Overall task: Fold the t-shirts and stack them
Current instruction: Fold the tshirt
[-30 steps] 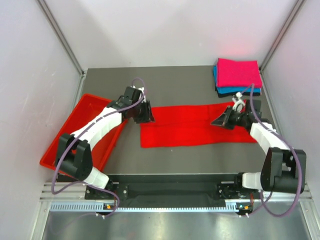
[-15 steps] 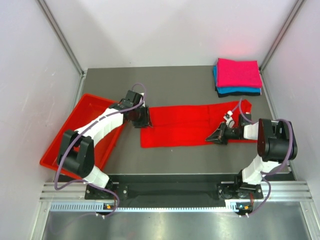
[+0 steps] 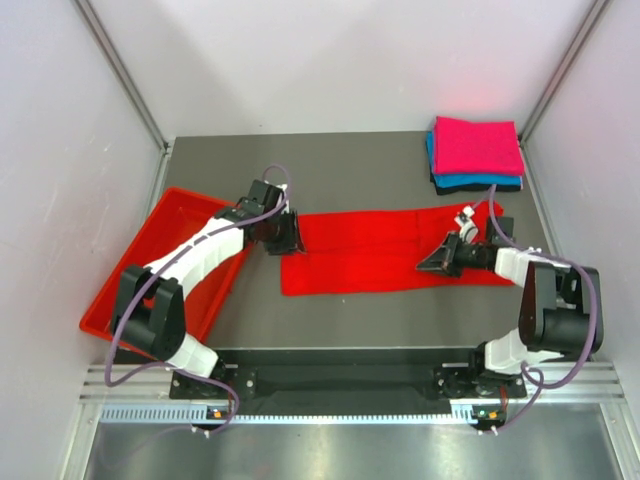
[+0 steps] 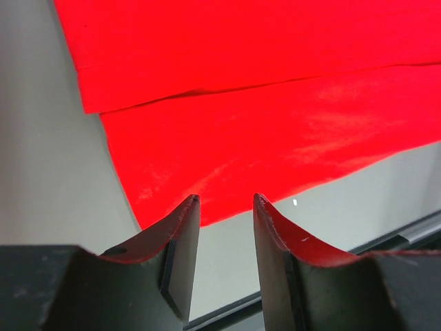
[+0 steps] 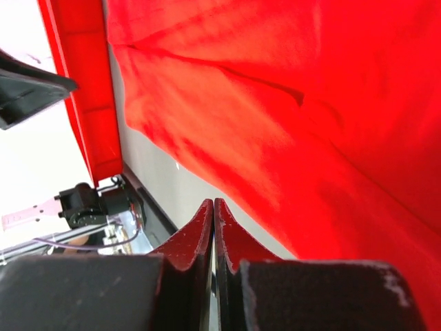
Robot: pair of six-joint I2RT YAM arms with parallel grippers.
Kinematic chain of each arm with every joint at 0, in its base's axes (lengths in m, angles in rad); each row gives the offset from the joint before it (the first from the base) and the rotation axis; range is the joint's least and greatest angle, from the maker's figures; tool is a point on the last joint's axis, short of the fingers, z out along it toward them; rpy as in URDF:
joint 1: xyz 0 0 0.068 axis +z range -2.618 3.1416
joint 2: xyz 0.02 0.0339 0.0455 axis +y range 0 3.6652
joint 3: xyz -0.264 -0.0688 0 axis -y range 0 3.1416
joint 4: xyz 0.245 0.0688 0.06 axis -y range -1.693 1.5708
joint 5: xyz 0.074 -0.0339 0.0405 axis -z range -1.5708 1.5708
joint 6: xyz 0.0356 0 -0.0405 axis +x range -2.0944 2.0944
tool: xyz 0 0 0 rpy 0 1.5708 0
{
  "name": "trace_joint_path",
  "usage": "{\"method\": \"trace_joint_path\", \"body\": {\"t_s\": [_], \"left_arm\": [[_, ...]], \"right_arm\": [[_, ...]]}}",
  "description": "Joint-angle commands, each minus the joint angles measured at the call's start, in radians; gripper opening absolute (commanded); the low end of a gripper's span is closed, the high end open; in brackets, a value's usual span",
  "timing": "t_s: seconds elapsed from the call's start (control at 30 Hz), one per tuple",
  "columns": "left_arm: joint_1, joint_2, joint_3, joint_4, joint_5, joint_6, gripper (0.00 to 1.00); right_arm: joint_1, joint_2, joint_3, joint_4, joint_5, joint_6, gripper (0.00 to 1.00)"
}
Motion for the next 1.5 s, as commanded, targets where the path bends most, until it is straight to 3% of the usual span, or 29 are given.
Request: {"method": "trace_joint_path", "body": {"t_s": [0.0,0.33,0.53,0.7,1.13,1.33,1.47], "left_arm": [[0.004,-0.056,0.0,0.015,0.036,0.019,0.42],[0.004,-0.059,-0.015,0.018,0.019,0.028,0.42],[0.004,-0.079,-0.014,0.014,0.019,0.03,0.42],[0.004,-0.084,-0.017,0.017,0.015,0.019,0.43],[0.011,-0.071,-0.04,0.002,0.002,0.027,0.45],[0.011,-0.068,-0.029,0.002,0.002,0.027,0.45],[0.011,-0.071,-0.029,0.015,0.021,0.018,0.46]], "right_arm": [[-0.004,0.039,-0.041,0.009,-0.011,-0.034,0.0],[-0.027,0.189,-0.067,0.08,0.095,-0.017,0.0],[-0.049,0.059,-0.032,-0.064,0.099,-0.031,0.0],[-0.075,-0.062,0.043,-0.218,0.205,-0.066,0.0],[-0.26,0.129,0.005,-0.152,0.248,-0.103,0.0],[-0.274,0.002,0.062,-0.246,0.218,-0.098,0.0],[-0.27,-0.105,0.123,-0.295,0.302,-0.077,0.0]]}}
